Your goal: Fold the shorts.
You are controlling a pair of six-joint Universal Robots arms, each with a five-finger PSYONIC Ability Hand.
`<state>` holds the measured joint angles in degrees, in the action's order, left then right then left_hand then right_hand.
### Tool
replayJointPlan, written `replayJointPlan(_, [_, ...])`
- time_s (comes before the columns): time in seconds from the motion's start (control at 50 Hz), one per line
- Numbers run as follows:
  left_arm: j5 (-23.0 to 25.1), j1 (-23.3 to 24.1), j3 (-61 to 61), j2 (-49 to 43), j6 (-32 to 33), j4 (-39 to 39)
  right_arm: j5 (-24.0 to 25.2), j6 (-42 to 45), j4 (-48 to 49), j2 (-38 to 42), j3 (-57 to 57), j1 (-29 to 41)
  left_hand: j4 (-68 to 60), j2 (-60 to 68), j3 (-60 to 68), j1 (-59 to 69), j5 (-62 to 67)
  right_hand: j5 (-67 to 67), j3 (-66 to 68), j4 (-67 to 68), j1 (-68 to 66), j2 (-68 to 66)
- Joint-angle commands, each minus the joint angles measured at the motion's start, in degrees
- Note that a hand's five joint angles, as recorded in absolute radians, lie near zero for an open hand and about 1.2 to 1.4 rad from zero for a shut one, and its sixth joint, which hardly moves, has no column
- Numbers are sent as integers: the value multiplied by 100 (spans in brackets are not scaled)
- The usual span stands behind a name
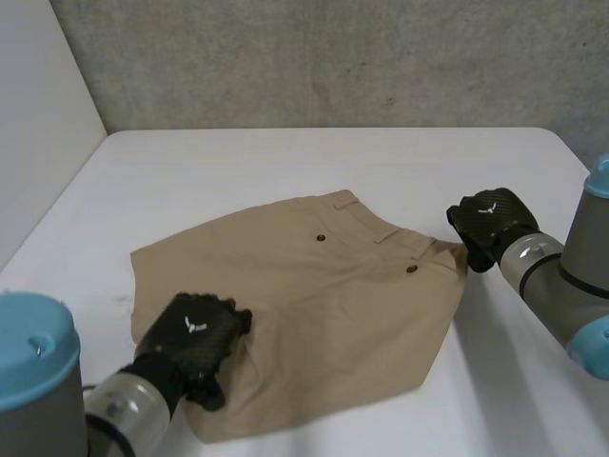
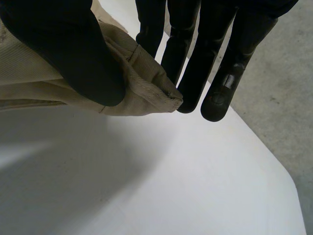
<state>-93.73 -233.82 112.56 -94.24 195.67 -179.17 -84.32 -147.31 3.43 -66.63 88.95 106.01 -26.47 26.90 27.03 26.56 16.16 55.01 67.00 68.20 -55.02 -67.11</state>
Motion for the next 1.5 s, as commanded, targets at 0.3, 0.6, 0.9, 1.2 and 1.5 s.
replayJointPlan(0.3, [-40, 250, 240, -718, 24, -688, 100, -34, 166, 63, 52, -1, -1433, 1390, 1377, 1424, 1464, 1499, 1300, 1180, -2498, -1289])
replayJointPlan(0.6, [-593, 250, -164, -860, 50, -900, 83, -34, 149, 1, 114, -28, -5353, 5310, 5297, 5344, 5384, 1499, 1300, 1180, -2498, -1289])
replayJointPlan(0.9, [-558, -901, -2410, -1840, 1041, -1875, 109, -244, -167, -421, 413, 613, -5353, 5310, 5297, 5344, 5384, 1499, 1300, 1180, -2498, -1289])
replayJointPlan(1.2, [-620, -937, -4068, -4024, 1949, -2078, -338, -1406, 386, 606, -359, 1458, -340, 297, 284, 330, 370, 1499, 1300, 1180, -2498, -1289])
replayJointPlan(1.5, [-611, -902, -1625, -1055, 983, -1972, -849, -2003, 465, 1240, -1327, 1458, 969, -1012, -1025, -979, -939, 1499, 1300, 1180, -2498, -1289])
